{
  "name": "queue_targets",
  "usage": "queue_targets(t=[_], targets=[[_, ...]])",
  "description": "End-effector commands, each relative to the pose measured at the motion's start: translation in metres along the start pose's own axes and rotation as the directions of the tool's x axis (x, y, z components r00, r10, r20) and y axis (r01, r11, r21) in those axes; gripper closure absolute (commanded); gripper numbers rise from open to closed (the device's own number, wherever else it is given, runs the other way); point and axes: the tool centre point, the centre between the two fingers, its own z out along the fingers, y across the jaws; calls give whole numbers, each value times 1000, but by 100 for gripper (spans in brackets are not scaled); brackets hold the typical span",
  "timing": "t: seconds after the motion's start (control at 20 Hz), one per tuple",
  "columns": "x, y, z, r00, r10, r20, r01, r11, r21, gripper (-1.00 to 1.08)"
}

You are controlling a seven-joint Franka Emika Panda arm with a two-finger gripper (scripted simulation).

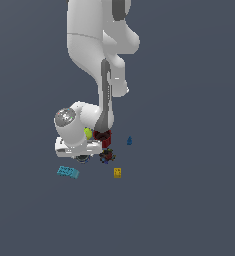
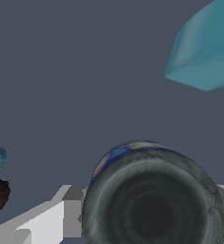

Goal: Pick up a designated object from a clutter of objects.

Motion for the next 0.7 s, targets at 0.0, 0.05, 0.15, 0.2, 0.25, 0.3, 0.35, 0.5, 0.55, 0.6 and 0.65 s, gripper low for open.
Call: queue_targets(t=[0.0, 0.05, 0.15, 0.2, 0.25, 0.3, 0.35, 0.5, 0.55, 0.6, 0.65], targets=[[0, -1, 1, 1000, -1, 1, 1, 1000, 0, 108], [0, -1, 1, 1000, -1, 1, 1, 1000, 0, 108], [0, 0, 0, 1000, -1, 0, 1, 1000, 0, 108], [0, 0, -1, 1000, -1, 0, 1, 1000, 0, 108], [0, 0, -2, 1000, -1, 0, 1, 1000, 0, 108], [1, 0, -4, 1000, -1, 0, 1, 1000, 0, 108], [1, 0, -7, 1000, -1, 0, 1, 1000, 0, 108], [1, 1, -18, 1000, -1, 0, 1, 1000, 0, 108], [1, 1, -23, 1000, -1, 0, 1, 1000, 0, 108], [2, 1, -29, 1000, -1, 0, 1, 1000, 0, 108], [2, 2, -35, 1000, -1, 0, 1, 1000, 0, 108]])
